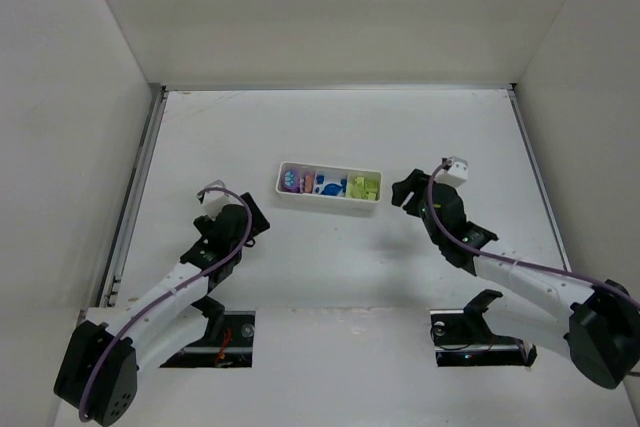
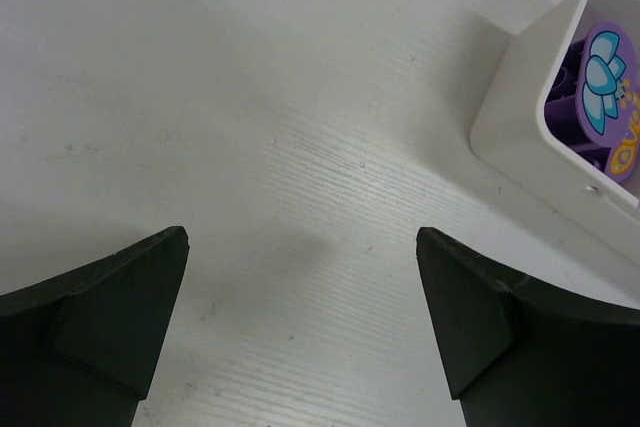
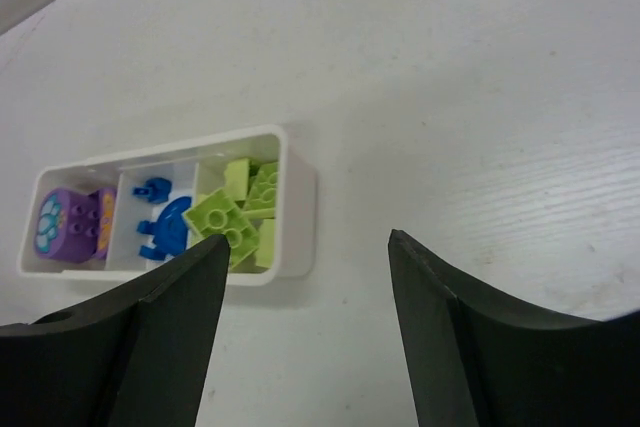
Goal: Sort the legos into containers by color
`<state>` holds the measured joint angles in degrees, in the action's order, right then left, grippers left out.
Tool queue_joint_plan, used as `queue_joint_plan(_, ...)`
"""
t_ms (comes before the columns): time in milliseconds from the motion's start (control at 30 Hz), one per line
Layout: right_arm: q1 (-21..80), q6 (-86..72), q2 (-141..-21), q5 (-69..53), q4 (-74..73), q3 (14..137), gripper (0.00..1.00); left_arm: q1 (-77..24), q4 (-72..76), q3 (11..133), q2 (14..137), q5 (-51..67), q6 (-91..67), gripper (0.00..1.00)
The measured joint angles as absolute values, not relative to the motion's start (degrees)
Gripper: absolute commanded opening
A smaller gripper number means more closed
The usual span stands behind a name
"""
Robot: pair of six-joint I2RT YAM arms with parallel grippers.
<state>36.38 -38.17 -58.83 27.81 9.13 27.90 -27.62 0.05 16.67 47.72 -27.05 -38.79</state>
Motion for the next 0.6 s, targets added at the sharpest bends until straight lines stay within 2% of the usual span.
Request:
queue_joint_plan(200, 32.4, -38.9, -58.0, 28.7, 12.3, 20.8, 0.76, -26.1, -0.5, 16.9, 47.8, -27.0, -39.1, 1.00)
queue_joint_plan(367, 27.6, -39.8, -56.7, 29.3, 13.5, 18.1, 0.76, -23.8, -0.9, 16.9, 47.7, -27.0, -40.8, 1.00)
queue_joint_plan(600, 26.2, -41.4, -56.7, 30.3, 17.0, 16.0, 0.75, -22.7, -1.1, 16.9, 45.7, -27.0, -42.0, 1.00)
